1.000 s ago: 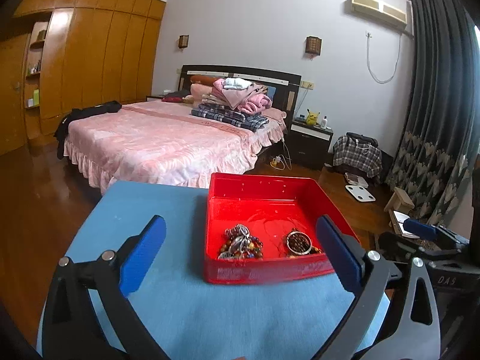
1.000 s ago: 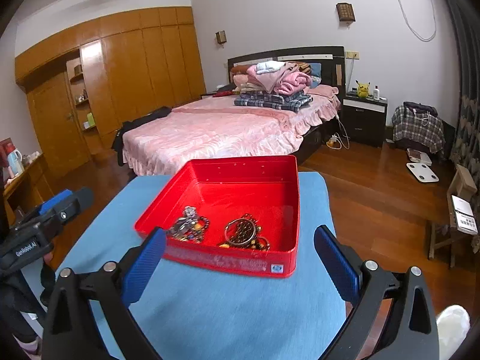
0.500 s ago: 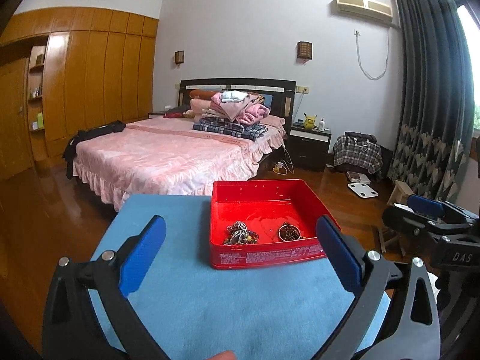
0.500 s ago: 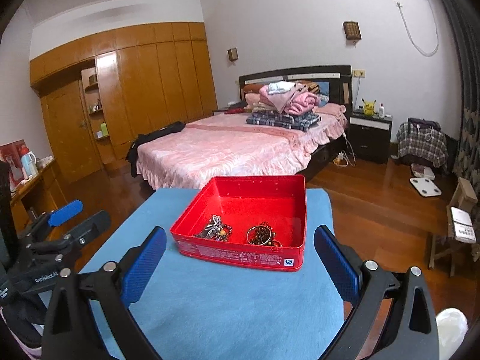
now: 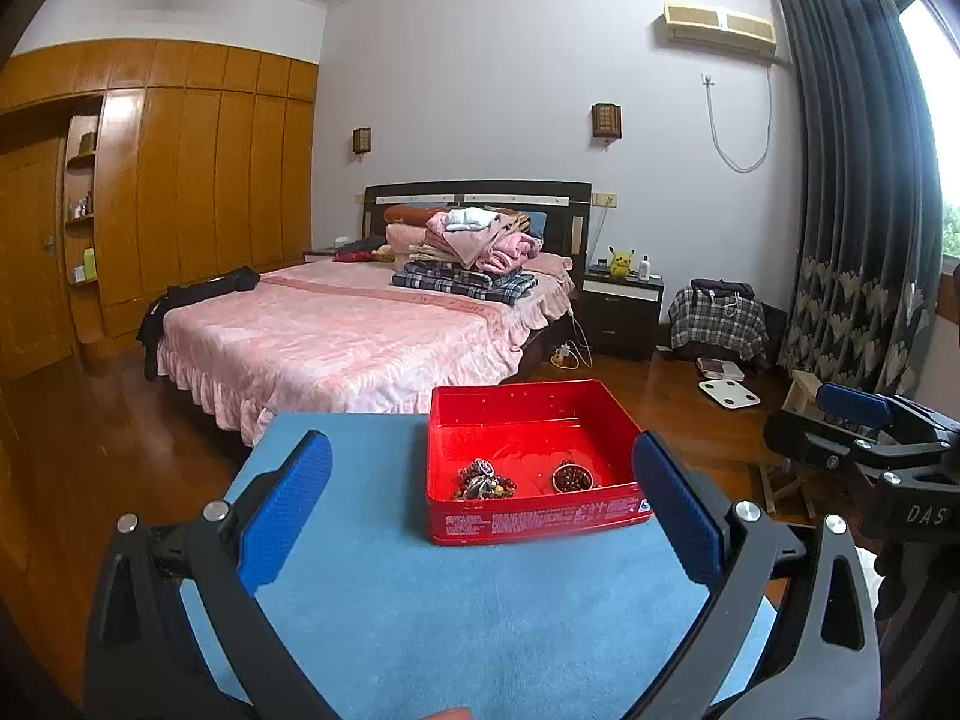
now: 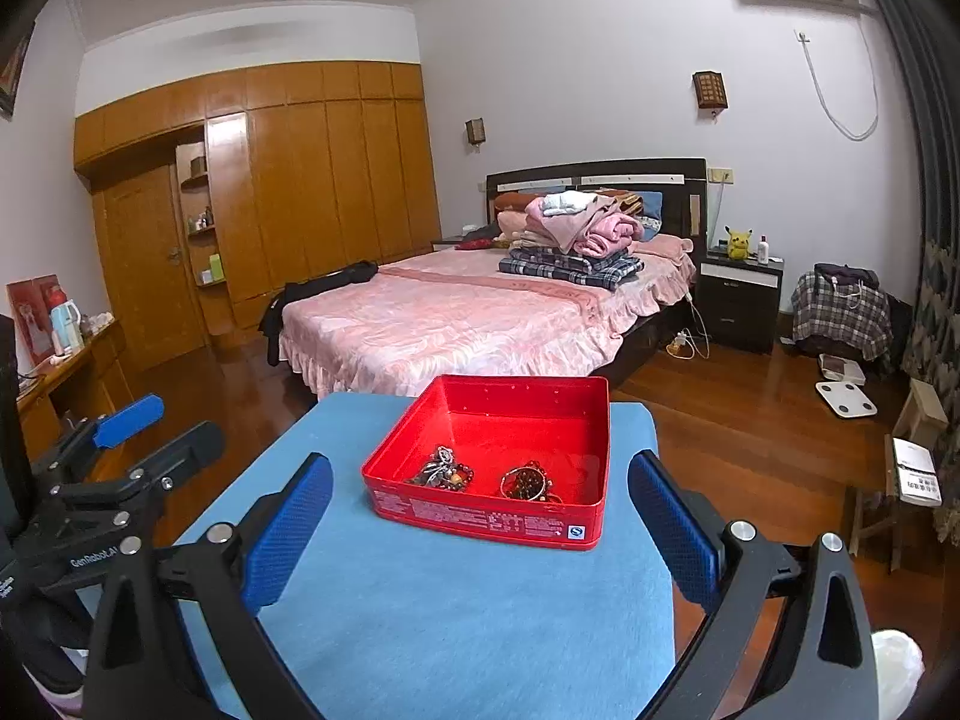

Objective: Organize jewelry

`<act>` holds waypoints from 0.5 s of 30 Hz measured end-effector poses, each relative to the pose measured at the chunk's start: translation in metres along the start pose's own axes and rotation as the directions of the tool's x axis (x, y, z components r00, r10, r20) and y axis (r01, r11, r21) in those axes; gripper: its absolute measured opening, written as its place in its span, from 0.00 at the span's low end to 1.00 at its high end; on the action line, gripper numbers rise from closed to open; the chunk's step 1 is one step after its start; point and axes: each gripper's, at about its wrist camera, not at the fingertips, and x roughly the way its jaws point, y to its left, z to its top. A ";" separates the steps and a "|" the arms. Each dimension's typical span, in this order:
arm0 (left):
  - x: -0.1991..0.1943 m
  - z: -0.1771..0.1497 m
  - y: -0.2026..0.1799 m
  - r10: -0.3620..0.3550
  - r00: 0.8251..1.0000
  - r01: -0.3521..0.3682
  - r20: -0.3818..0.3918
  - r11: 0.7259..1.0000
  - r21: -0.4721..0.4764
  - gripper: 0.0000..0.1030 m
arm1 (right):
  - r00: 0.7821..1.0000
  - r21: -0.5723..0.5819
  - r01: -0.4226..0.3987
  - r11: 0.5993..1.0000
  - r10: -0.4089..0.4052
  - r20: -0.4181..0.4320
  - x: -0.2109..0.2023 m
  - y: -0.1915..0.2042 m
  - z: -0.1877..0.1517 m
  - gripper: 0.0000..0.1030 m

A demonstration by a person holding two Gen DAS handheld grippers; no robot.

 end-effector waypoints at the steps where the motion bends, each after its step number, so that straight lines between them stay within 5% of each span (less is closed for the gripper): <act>1: -0.001 0.000 0.000 0.000 1.000 0.000 0.000 1.000 0.001 0.94 | 1.000 0.000 0.000 1.000 0.000 0.004 -0.002 0.000 0.000 0.94; 15: -0.007 0.002 -0.003 0.001 1.000 -0.001 0.010 1.000 0.006 0.94 | 1.000 -0.010 -0.001 1.000 0.001 0.011 -0.010 0.003 -0.001 0.94</act>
